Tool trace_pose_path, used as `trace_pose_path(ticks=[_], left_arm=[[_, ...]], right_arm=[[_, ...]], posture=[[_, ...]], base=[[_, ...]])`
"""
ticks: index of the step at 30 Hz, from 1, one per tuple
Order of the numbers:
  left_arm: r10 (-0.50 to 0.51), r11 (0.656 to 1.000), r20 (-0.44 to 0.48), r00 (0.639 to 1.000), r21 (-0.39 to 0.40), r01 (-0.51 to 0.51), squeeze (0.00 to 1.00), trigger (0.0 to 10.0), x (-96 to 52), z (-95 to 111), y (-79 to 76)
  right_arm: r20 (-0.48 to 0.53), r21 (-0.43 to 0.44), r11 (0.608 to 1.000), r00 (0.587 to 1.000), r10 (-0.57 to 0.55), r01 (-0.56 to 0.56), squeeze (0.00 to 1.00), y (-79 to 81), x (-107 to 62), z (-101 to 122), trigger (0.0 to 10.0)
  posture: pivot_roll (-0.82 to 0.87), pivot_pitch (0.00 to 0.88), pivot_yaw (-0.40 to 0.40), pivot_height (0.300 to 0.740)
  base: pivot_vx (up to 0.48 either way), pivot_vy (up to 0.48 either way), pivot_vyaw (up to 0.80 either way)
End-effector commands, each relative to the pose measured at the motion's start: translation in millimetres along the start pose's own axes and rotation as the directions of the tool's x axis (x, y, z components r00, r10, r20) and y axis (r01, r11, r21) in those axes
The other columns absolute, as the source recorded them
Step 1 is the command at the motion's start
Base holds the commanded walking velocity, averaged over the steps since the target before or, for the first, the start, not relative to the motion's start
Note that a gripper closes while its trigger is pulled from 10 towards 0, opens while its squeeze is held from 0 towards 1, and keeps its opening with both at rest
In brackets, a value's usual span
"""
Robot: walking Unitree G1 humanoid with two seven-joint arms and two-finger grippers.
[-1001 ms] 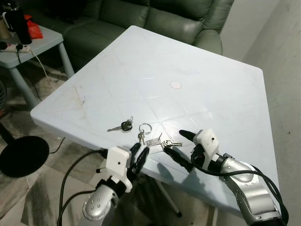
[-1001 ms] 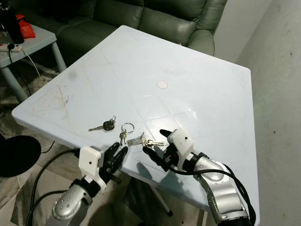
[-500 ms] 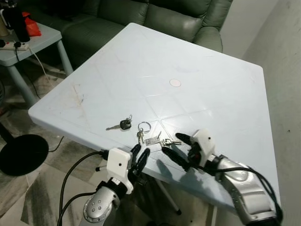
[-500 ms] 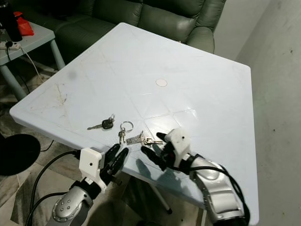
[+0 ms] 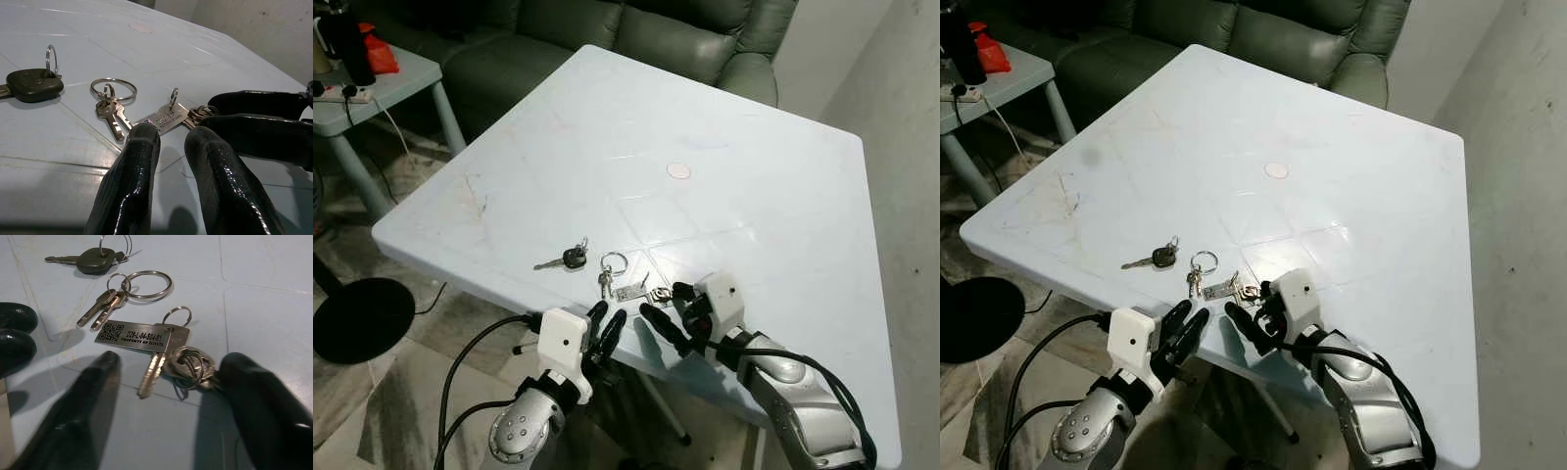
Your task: Hang keys on a hook
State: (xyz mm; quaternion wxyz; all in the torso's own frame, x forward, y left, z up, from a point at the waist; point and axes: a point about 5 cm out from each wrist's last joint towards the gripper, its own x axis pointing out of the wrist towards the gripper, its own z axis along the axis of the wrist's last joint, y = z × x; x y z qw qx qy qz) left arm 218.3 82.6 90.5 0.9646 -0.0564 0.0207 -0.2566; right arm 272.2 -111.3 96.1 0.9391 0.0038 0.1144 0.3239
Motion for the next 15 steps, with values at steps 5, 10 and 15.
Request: trace_pose_path(ticks=[5,10,15], left_arm=[[-0.015,1.000,0.016,1.000,0.003,0.015,0.00,10.0,1.6,4.9,-5.8],[-0.011,1.000,0.017,1.000,0.006,0.011,0.00,10.0,1.9,5.2,-5.4],[-0.009,1.000,0.020,1.000,0.007,0.009,0.00,10.0,2.5,5.7,-5.5]], right_arm=[[-0.006,-0.002,1.000,1.000,-0.017,0.017,0.00,-3.0,-3.8,-1.1,0.0],[0.022,-0.028,0.999,1.000,-0.015,0.016,0.00,-6.4,-4.8,2.3,7.8],[0.061,-0.026,0.999,0.998,-0.024,0.026,0.00,-8.4,-4.7,7.5,9.0]], posture=[[-0.01,0.160,-0.145,0.740],[-0.01,0.160,-0.146,0.740],[-0.01,0.160,-0.146,0.740]], base=[[0.000,0.000,0.00],[0.000,0.000,0.00],[0.000,0.000,0.00]])
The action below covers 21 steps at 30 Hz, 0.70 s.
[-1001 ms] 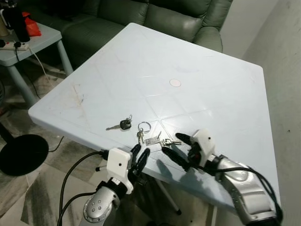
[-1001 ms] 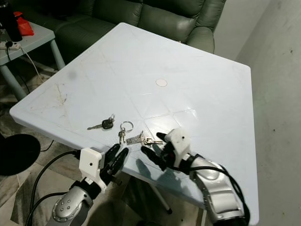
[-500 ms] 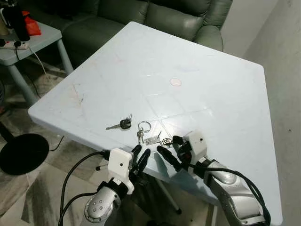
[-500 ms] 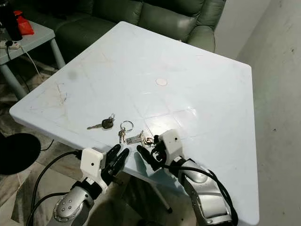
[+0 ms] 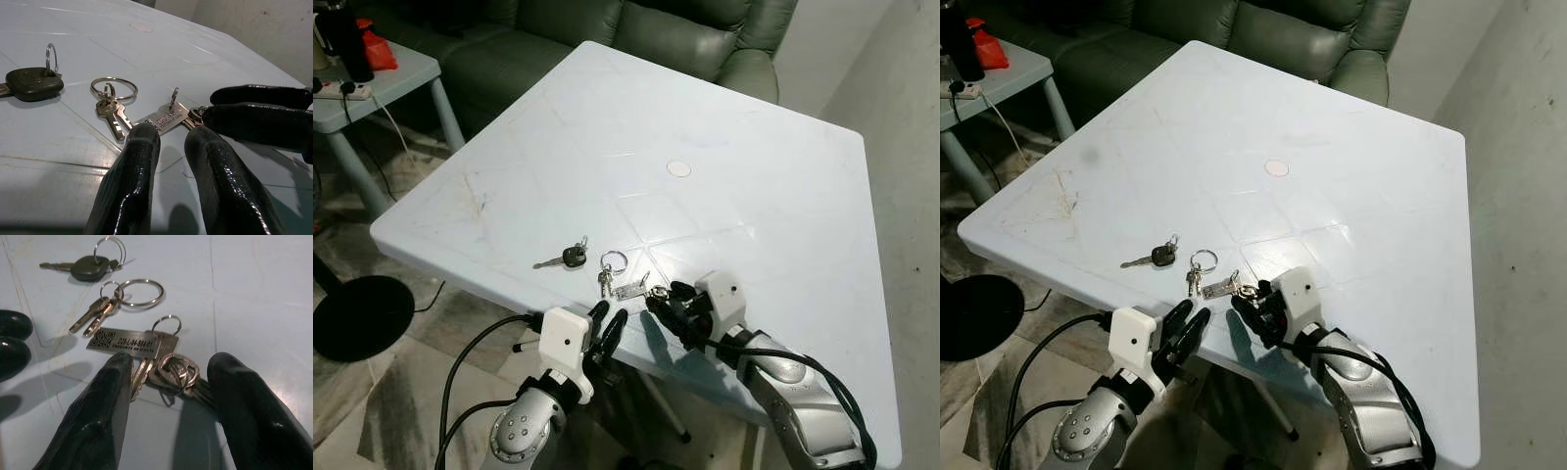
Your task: Hang keys on a hook
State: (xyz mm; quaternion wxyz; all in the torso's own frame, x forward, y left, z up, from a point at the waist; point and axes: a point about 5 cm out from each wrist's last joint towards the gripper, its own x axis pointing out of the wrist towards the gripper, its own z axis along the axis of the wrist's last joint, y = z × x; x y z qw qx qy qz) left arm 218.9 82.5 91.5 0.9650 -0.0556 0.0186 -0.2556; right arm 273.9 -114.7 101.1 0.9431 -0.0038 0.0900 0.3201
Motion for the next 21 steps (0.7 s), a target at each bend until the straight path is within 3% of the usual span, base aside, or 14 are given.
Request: trace_pose_path(ticks=[1,2,3,7,8,9,10,11,12,16,19,21], left_arm=[[-0.012,1.000,0.016,1.000,0.004,0.012,0.00,10.0,1.8,4.7,-5.7],[-0.012,1.000,0.016,1.000,0.004,0.012,0.00,10.0,1.8,4.7,-5.7],[-0.011,1.000,0.016,1.000,0.005,0.011,0.00,10.0,1.8,4.7,-5.7],[-0.010,1.000,0.017,1.000,0.004,0.010,0.00,10.0,1.9,5.2,-5.8],[-0.010,1.000,0.017,1.000,0.005,0.010,0.00,10.0,2.0,5.3,-5.8],[-0.010,1.000,0.017,1.000,0.005,0.010,0.00,10.0,2.1,5.3,-5.8],[-0.011,1.000,0.018,1.000,0.005,0.011,0.00,10.0,2.3,5.4,-6.0],[-0.011,1.000,0.018,1.000,0.005,0.011,0.00,10.0,2.3,5.4,-6.0],[-0.012,1.000,0.018,1.000,0.005,0.012,0.00,10.0,2.4,5.6,-6.2],[-0.012,1.000,0.019,1.000,0.003,0.012,0.00,10.0,2.7,6.0,-6.6],[-0.012,1.000,0.018,1.000,0.003,0.012,0.00,10.0,2.7,6.0,-6.7],[-0.011,1.000,0.018,1.000,0.003,0.011,0.00,10.0,2.7,6.2,-7.1]], right_arm=[[0.035,0.011,1.000,0.999,-0.003,0.003,0.00,-4.9,-2.6,4.6,9.2],[0.035,0.011,1.000,0.999,-0.003,0.003,0.00,-4.9,-2.6,4.6,9.2],[0.044,0.029,1.000,0.999,0.003,-0.004,0.00,-4.9,-2.7,5.8,10.0],[0.040,0.028,1.000,0.999,0.006,-0.007,0.00,-5.2,-3.2,6.3,9.8],[0.031,0.028,1.000,1.000,0.007,-0.007,0.00,-5.1,-3.1,5.4,7.0],[0.024,0.028,1.000,1.000,0.007,-0.008,0.00,-5.0,-3.0,4.8,7.0],[0.005,0.015,1.000,1.000,-0.003,0.002,0.00,-5.1,-2.6,3.2,4.8],[0.005,0.015,1.000,1.000,-0.003,0.002,0.00,-5.1,-2.6,3.2,4.8],[-0.001,0.025,1.000,1.000,-0.002,0.002,0.00,-4.3,-2.3,2.0,3.1],[-0.012,0.023,1.000,1.000,-0.009,0.009,0.00,-2.9,-1.8,0.7,4.0],[-0.019,0.013,1.000,1.000,-0.015,0.015,0.00,-0.8,-0.8,-0.3,2.5],[-0.014,0.004,1.000,1.000,-0.008,0.008,0.00,-0.5,-1.2,0.2,2.1]], posture=[[-0.01,0.162,-0.145,0.740],[-0.01,0.162,-0.145,0.740],[-0.01,0.162,-0.145,0.740],[-0.01,0.167,-0.146,0.740],[-0.01,0.167,-0.146,0.740],[-0.01,0.167,-0.146,0.740],[-0.01,0.169,-0.147,0.740],[-0.01,0.169,-0.147,0.740],[-0.01,0.169,-0.147,0.740],[-0.01,0.176,-0.148,0.740],[-0.01,0.176,-0.148,0.740],[-0.01,0.180,-0.150,0.740]], base=[[0.000,0.000,0.00],[0.000,0.000,0.00],[0.000,0.000,0.00],[0.000,0.000,0.00],[0.000,0.000,0.00],[0.000,0.000,0.00],[0.000,0.000,0.00],[0.000,0.000,0.00],[0.000,0.000,0.00],[0.000,0.000,0.00],[0.000,0.000,0.00],[0.000,0.000,0.00]])
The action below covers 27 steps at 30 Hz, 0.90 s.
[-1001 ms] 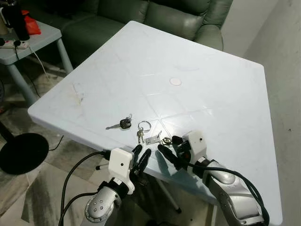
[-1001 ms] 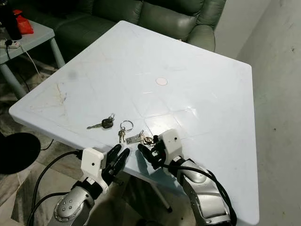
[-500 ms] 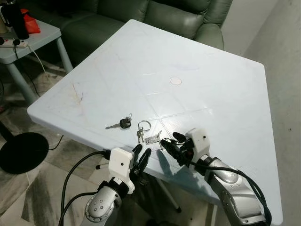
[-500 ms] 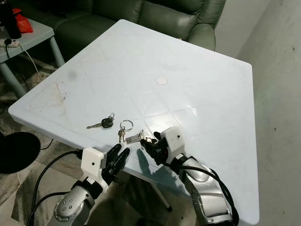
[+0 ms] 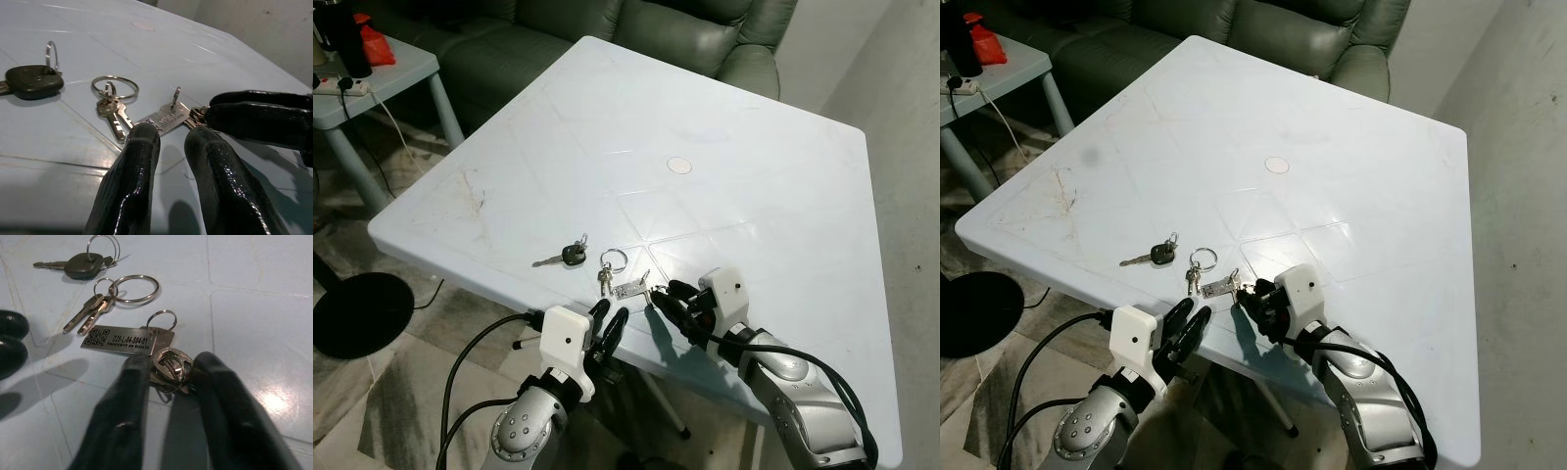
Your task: Hang keys on a hook
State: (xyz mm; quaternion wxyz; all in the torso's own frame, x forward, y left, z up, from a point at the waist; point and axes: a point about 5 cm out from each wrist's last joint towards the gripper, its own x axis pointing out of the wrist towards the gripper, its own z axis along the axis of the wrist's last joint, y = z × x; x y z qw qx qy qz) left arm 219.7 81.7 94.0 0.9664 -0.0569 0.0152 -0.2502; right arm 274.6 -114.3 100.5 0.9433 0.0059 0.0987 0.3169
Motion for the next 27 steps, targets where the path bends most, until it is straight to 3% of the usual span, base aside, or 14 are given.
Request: trace_pose_path(ticks=[1,4,6,8,9,27], left_arm=[[-0.021,1.000,0.009,1.000,0.004,0.021,0.00,10.0,1.7,4,-6.3],[-0.019,1.000,0.011,1.000,0.003,0.019,0.00,10.0,1.6,4,-6.5],[-0.019,1.000,0.011,1.000,0.006,0.019,0.00,10.0,1.5,4,-6.5],[-0.018,1.000,0.011,1.000,0.007,0.018,0.00,10.0,1.6,4,-6.6],[-0.017,1.000,0.011,1.000,0.006,0.017,0.00,10.0,1.7,5,-6.6],[-0.001,1.000,0.013,1.000,0.015,0.000,0.00,10.0,3.9,6,-3.9]], right_arm=[[-0.012,-0.016,1.000,1.000,-0.015,0.015,0.00,-1.1,-2.2,0,2.6],[-0.015,-0.019,1.000,1.000,-0.012,0.012,0.00,-1.1,-2.6,0,2.5],[-0.014,-0.023,1.000,1.000,-0.015,0.014,0.00,-2.0,-2.4,0,1.5],[-0.014,-0.025,1.000,1.000,-0.018,0.017,0.00,-2.5,-2.4,0,1.4],[-0.013,-0.027,0.999,1.000,-0.018,0.018,0.00,-2.8,-2.6,0,0.0],[0.018,-0.031,0.998,0.998,-0.053,0.053,0.00,-15.8,-4.9,7,0.0]], posture=[[-0.01,0.180,-0.150,0.740],[-0.01,0.183,-0.151,0.740],[-0.01,0.184,-0.151,0.740],[0.00,0.188,-0.152,0.740],[0.00,0.188,-0.152,0.740],[-0.01,0.195,-0.151,0.740]], base=[[0.000,0.000,0.00],[0.000,0.000,0.00],[0.000,0.000,0.00],[0.000,0.000,0.00],[0.000,0.000,0.00],[0.000,0.000,0.00]])
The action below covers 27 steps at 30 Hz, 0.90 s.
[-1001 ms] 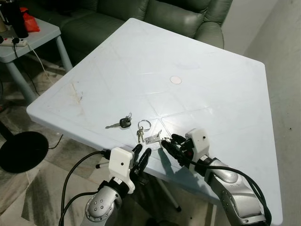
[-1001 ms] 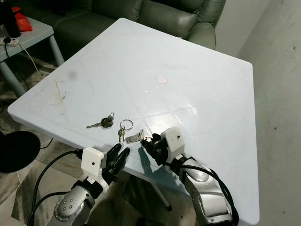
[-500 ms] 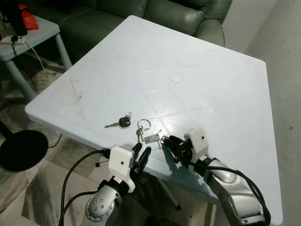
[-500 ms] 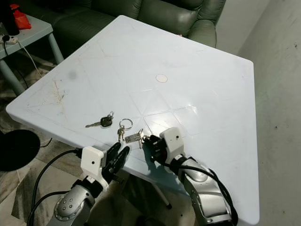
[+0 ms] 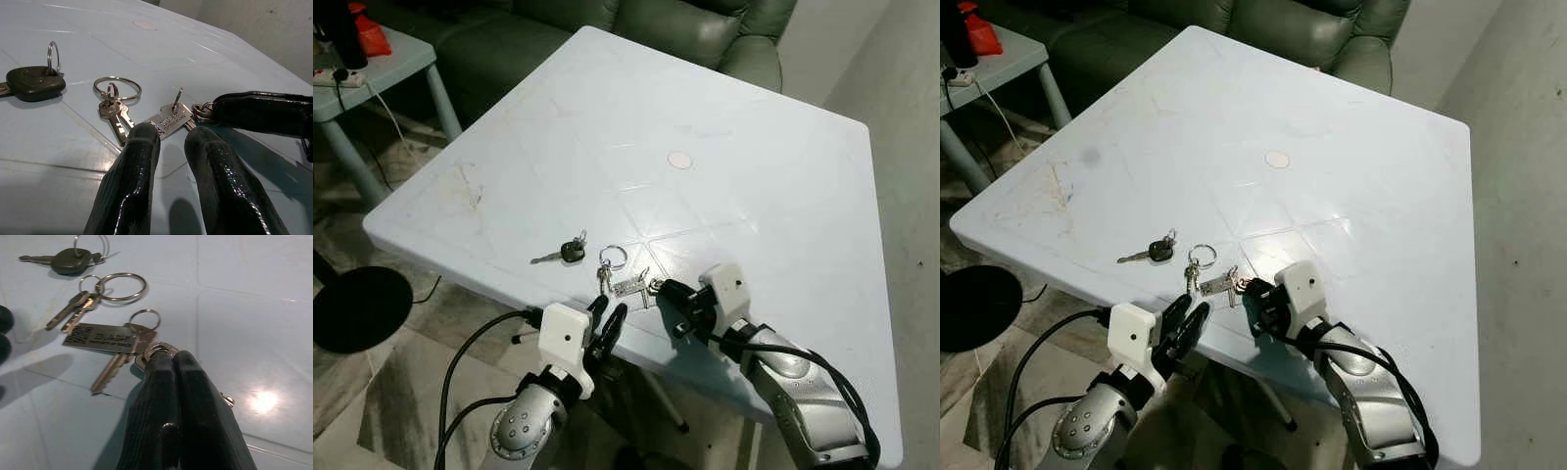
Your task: Hang keys on a hook
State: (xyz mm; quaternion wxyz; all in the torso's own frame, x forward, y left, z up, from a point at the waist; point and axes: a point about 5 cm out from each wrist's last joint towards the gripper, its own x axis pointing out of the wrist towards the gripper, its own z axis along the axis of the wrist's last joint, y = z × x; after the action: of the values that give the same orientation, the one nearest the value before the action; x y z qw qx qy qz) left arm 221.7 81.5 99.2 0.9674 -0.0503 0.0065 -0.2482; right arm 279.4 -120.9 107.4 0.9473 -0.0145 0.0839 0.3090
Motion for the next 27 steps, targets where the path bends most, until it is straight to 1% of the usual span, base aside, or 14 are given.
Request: trace_pose_path(ticks=[1,3,5,7,10,12,15,17,19,20,22,25,26,27], left_arm=[[-0.004,1.000,-0.001,1.000,-0.002,0.004,0.00,10.0,2.1,1,-4.0],[0.005,1.000,0.003,1.000,0.006,-0.005,0.00,10.0,4.2,1,-2.3],[0.005,1.000,0.004,1.000,0.007,-0.005,0.00,10.0,4.9,1,-1.9],[0.006,1.000,0.010,1.000,0.011,-0.007,0.00,10.0,7.6,3,-1.1],[0.014,1.000,0.027,1.000,0.019,-0.014,0.00,10.0,13.0,6,2.4],[0.018,1.000,0.036,0.999,0.024,-0.019,0.00,10.0,15.7,8,4.6],[0.039,0.999,0.062,0.997,0.031,-0.041,0.00,10.0,23.2,14,12.3],[0.066,0.997,0.085,0.994,0.027,-0.069,0.00,10.0,29.7,20,21.0],[0.115,0.993,0.128,0.985,0.006,-0.117,0.00,10.0,40.0,33,35.8],[0.115,0.993,0.128,0.985,0.006,-0.117,0.00,10.0,40.0,33,35.8],[0.170,0.985,0.161,0.972,-0.009,-0.171,0.00,10.0,48.3,44,50.1],[0.233,0.972,0.186,0.954,-0.036,-0.231,0.00,10.0,54.8,58,68.0],[0.233,0.972,0.186,0.954,-0.036,-0.231,0.00,10.0,54.8,58,68.0],[0.240,0.971,0.203,0.949,-0.052,-0.235,0.00,10.0,55.7,63,72.9]], right_arm=[[0.001,0.015,0.999,0.999,-0.032,0.032,0.00,-8.3,-3.3,0,0.0],[0.064,0.080,0.994,0.995,-0.074,0.069,0.00,-16.4,-2.8,9,0.0],[0.078,0.100,0.993,0.994,-0.077,0.069,0.00,-17.6,-2.4,12,0.0],[0.154,0.155,0.986,0.985,-0.078,0.054,0.00,-20.7,-2.6,23,0.0],[0.252,0.161,0.986,0.965,-0.079,0.039,0.00,-24.1,-3.0,38,0.0],[0.285,0.161,0.986,0.955,-0.086,0.041,0.00,-25.6,-3.2,43,0.0],[0.366,0.172,0.982,0.921,-0.131,0.071,0.00,-32.0,-4.4,57,0.0],[0.410,0.185,0.978,0.896,-0.169,0.100,0.00,-37.1,-5.6,65,0.0],[0.447,0.212,0.969,0.869,-0.214,0.129,0.00,-42.6,-6.7,73,0.0],[0.447,0.212,0.969,0.869,-0.214,0.129,0.00,-42.6,-6.7,73,0.0],[0.469,0.220,0.962,0.846,-0.252,0.164,0.00,-45.8,-6.7,78,0.0],[0.488,0.205,0.953,0.821,-0.297,0.223,0.00,-48.5,-8.0,83,0.0],[0.488,0.205,0.953,0.821,-0.297,0.223,0.00,-48.5,-8.0,83,0.0],[0.495,0.200,0.950,0.812,-0.310,0.241,0.00,-49.2,-8.4,84,0.0]], posture=[[-0.01,0.195,-0.151,0.740],[-0.01,0.191,-0.150,0.740],[-0.01,0.189,-0.150,0.740],[-0.01,0.180,-0.148,0.740],[-0.02,0.169,-0.145,0.740],[-0.02,0.159,-0.143,0.740],[-0.02,0.150,-0.141,0.740],[-0.02,0.124,-0.135,0.740],[-0.02,0.109,-0.132,0.740],[-0.02,0.109,-0.132,0.740],[-0.03,0.090,-0.126,0.740],[-0.03,0.076,-0.119,0.740],[-0.03,0.076,-0.119,0.740],[-0.03,0.067,-0.112,0.740]], base=[[0.000,0.000,0.00],[0.000,0.000,0.00],[0.000,0.000,0.00],[0.000,0.000,0.00],[0.000,0.000,0.00],[0.000,0.000,0.00],[0.000,0.000,0.00],[0.000,0.000,0.00],[0.000,0.000,0.00],[0.000,0.000,0.00],[0.000,0.000,0.00],[0.000,0.000,0.00],[0.000,0.000,0.00],[0.000,0.000,0.00]])
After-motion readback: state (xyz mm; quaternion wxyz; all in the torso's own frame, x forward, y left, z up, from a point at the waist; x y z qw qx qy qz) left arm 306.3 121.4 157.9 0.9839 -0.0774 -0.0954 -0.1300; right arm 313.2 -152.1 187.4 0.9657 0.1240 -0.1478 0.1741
